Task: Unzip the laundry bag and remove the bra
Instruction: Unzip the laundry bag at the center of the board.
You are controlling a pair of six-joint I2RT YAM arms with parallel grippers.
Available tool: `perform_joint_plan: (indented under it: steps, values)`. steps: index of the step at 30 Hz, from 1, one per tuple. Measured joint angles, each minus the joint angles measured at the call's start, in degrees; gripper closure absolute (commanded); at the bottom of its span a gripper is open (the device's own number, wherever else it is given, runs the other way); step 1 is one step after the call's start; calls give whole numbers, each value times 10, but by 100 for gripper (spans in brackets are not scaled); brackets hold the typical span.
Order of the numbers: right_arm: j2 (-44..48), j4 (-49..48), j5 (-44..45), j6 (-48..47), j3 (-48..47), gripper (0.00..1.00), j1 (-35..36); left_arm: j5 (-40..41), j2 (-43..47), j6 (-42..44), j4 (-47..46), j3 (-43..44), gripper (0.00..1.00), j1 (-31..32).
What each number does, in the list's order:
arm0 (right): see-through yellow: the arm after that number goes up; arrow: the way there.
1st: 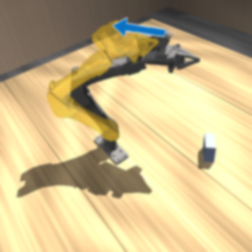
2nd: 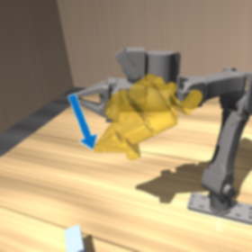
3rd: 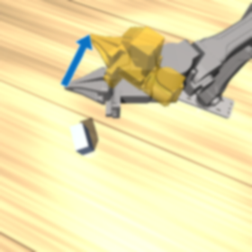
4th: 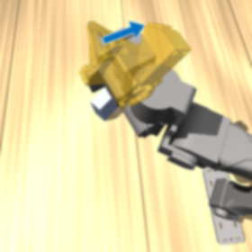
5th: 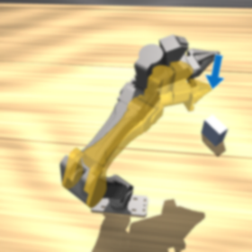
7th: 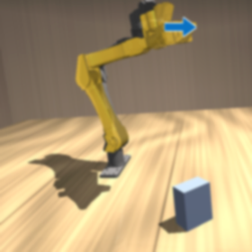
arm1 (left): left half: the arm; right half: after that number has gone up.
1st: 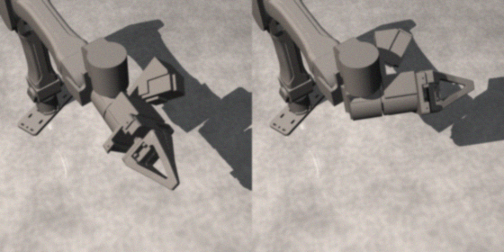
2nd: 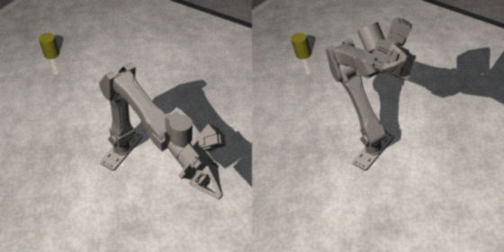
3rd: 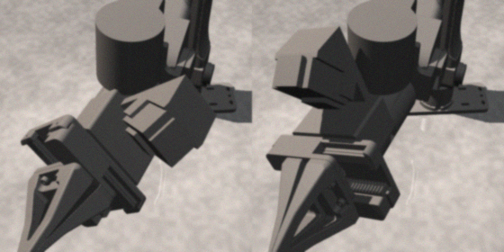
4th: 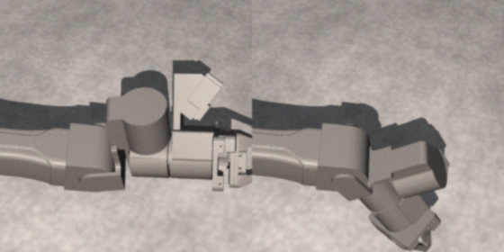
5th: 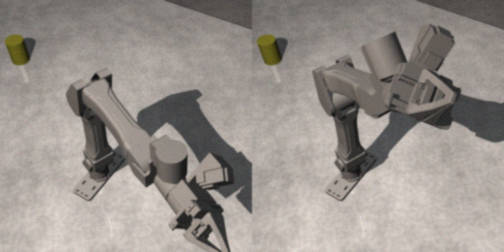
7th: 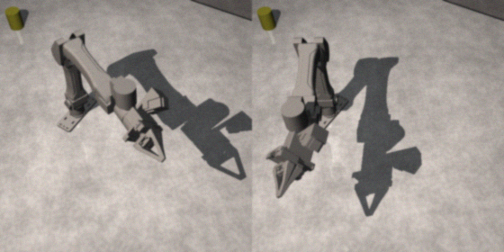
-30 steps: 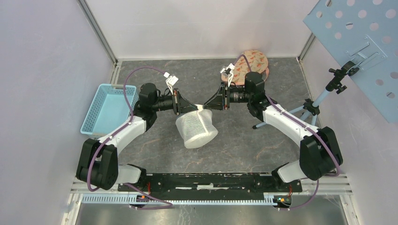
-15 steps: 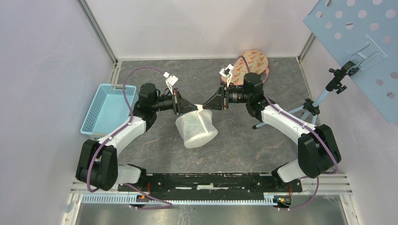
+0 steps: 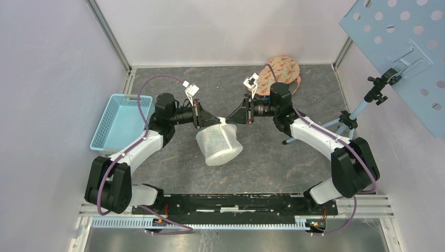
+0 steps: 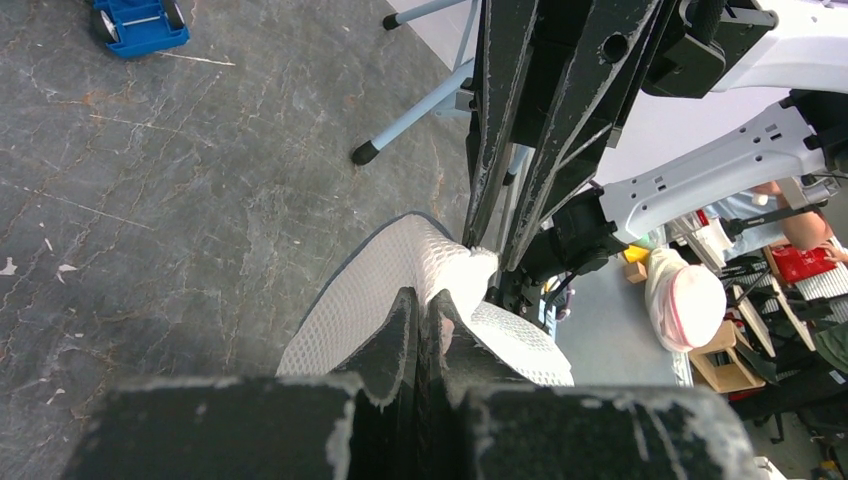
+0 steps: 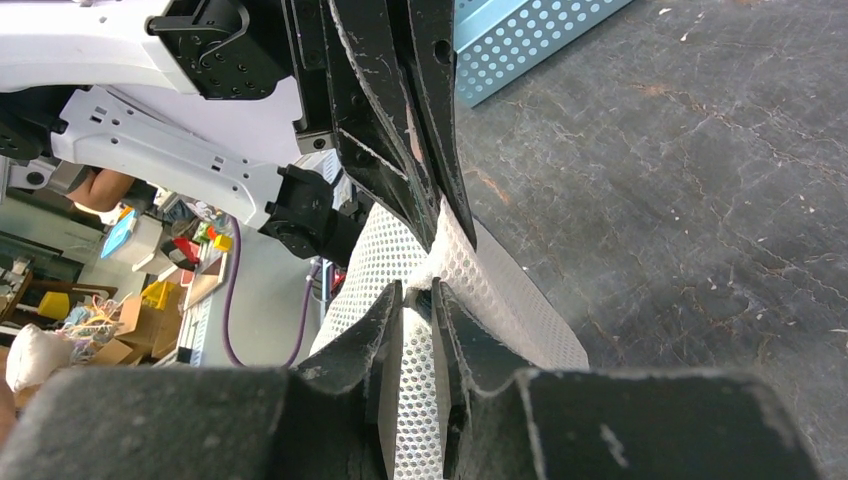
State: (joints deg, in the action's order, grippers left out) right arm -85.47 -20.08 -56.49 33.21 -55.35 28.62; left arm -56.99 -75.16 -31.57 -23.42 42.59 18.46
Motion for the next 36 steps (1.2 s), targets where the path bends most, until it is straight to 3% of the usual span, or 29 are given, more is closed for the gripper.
perform_joint_plan:
  steps: [7,11,36]
  values:
    - [-9,5,1,-2,-2,78,2,4,0,4,10,0,98,0]
    - [-10,14,3,-8,-7,100,2,6,0,5,10,0,98,0]
    - [-10,42,8,-11,-14,100,-45,12,7,8,-9,0,98,-27]
